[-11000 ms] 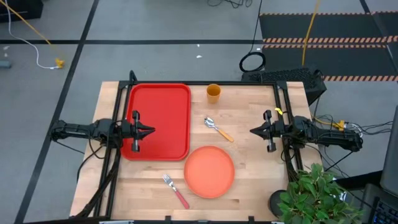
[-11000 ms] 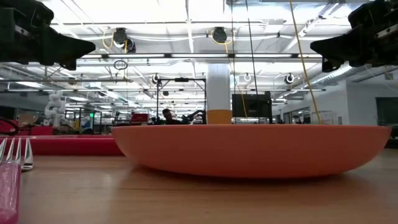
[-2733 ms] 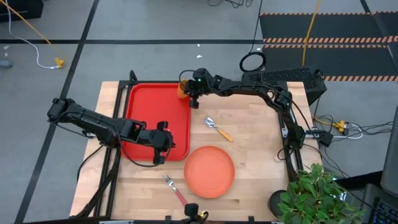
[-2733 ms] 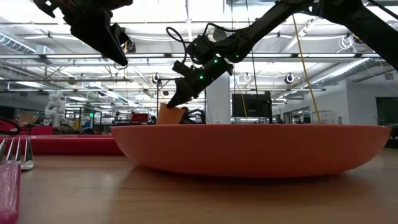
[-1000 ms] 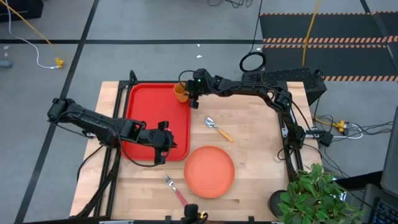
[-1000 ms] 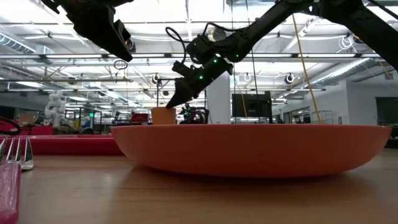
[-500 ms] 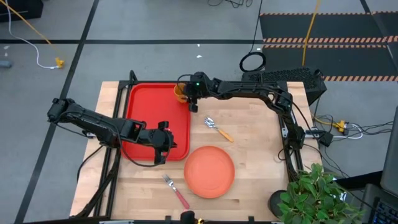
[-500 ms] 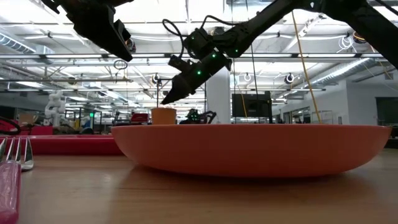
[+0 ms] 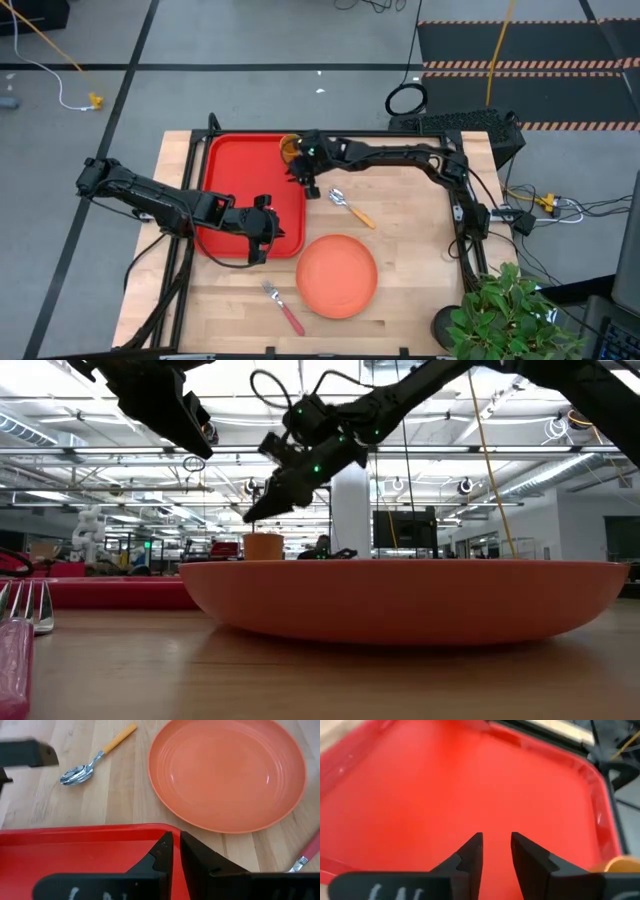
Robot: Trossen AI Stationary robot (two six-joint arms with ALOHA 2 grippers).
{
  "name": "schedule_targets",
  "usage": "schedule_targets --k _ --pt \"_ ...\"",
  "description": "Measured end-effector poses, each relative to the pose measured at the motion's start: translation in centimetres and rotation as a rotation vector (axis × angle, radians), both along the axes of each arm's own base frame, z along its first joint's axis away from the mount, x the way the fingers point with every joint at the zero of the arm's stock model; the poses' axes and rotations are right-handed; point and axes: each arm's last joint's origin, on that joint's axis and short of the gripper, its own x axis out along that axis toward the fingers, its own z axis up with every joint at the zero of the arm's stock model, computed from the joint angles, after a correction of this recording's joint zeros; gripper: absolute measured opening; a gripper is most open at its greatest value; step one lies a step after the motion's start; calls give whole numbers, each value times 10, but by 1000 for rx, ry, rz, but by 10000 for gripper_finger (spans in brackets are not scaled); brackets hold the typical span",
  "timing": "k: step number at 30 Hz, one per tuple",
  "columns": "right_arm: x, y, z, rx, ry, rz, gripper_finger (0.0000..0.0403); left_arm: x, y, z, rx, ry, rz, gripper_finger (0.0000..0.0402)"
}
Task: Pick and place plate/cup/fork/spoon on tray
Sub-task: Put the yellow cup on the red serving tray
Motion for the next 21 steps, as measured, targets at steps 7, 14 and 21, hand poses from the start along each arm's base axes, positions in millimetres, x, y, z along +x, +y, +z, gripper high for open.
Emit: schedule_targets --k 7,14,21 --pt "-1 -25 -19 43 9 -138 66 1 0 1 -2 -9 0 37" --pt "-1 -46 -38 115 -19 -230 66 2 -1 2 -3 -29 -4 37" --pt "-1 -50 -37 153 -41 -288 66 2 -1 2 -4 -34 -4 37"
